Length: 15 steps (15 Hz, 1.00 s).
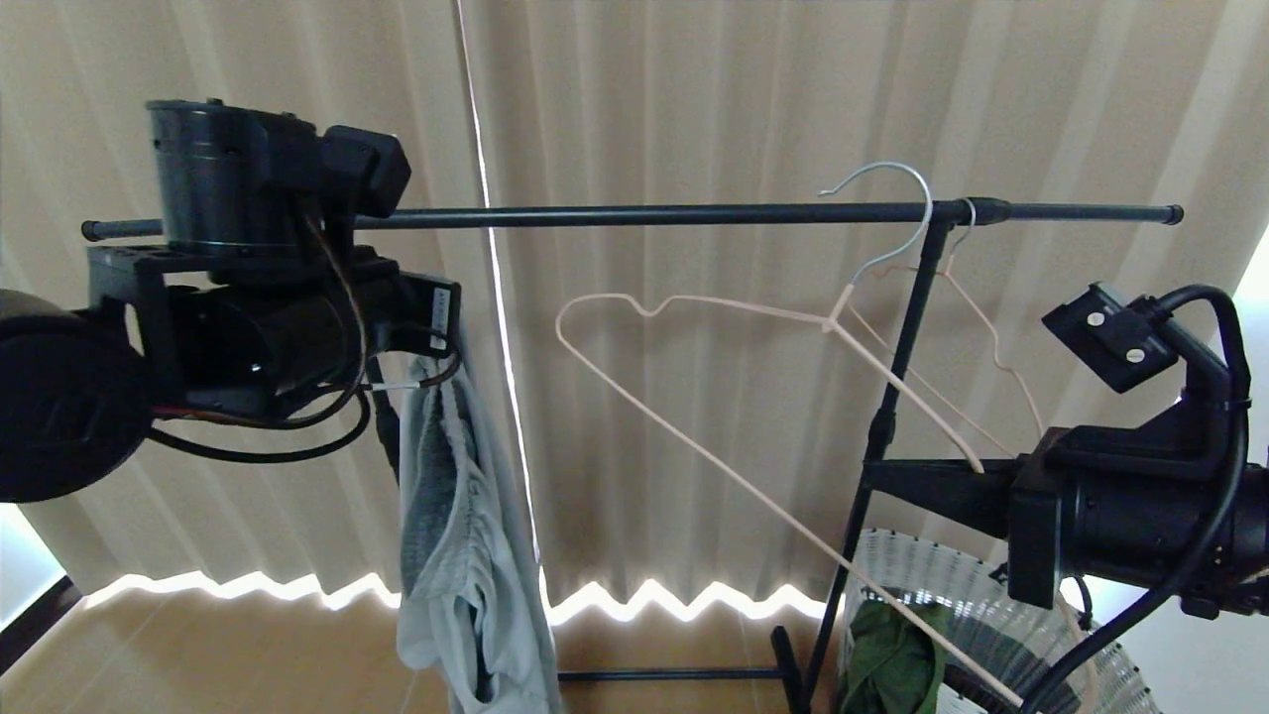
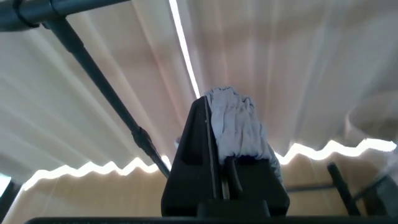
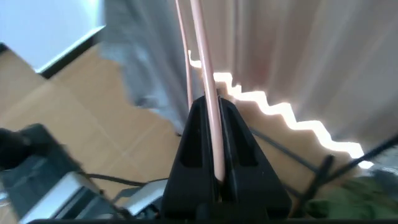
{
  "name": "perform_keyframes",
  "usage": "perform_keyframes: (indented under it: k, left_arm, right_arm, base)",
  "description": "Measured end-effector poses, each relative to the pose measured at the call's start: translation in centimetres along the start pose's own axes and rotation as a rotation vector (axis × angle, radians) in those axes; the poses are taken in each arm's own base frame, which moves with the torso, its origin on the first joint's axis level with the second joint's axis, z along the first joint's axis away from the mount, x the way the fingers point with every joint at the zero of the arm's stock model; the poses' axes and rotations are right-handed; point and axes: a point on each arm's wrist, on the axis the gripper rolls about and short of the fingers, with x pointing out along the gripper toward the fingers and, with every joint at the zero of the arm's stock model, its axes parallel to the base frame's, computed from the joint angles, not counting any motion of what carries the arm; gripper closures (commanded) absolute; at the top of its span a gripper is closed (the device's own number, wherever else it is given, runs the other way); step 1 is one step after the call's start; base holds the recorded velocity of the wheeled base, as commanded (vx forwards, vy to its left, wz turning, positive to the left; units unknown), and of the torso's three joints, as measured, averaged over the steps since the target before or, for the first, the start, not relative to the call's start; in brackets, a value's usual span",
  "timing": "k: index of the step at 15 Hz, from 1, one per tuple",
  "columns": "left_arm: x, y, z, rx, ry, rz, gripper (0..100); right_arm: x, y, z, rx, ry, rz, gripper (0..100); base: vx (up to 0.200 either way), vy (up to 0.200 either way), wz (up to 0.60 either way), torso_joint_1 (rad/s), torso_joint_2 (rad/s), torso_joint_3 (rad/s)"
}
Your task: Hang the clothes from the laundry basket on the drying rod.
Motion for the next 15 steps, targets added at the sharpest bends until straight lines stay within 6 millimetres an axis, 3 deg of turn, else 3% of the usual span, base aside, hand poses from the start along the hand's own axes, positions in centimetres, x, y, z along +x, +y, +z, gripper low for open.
perform_keyframes:
  k: [5, 15]
  left_arm:
    - [2.6, -1.4, 0.2, -0.022, 0.015, 0.055, 100]
    - [3.3, -1.3, 0.0, -0.012, 0.028, 0.103, 100]
  right_arm:
    - [0.9, 2.2, -0.6, 0.025, 0.049, 0.092, 100]
    - [1.3, 3.6, -1.4, -0.001, 0.101, 0.151, 100]
  base:
    - [0.0, 0.0, 0.0, 0.0, 0.0, 0.0]
    - [0.0, 0.0, 0.0, 0.0, 0.0, 0.0]
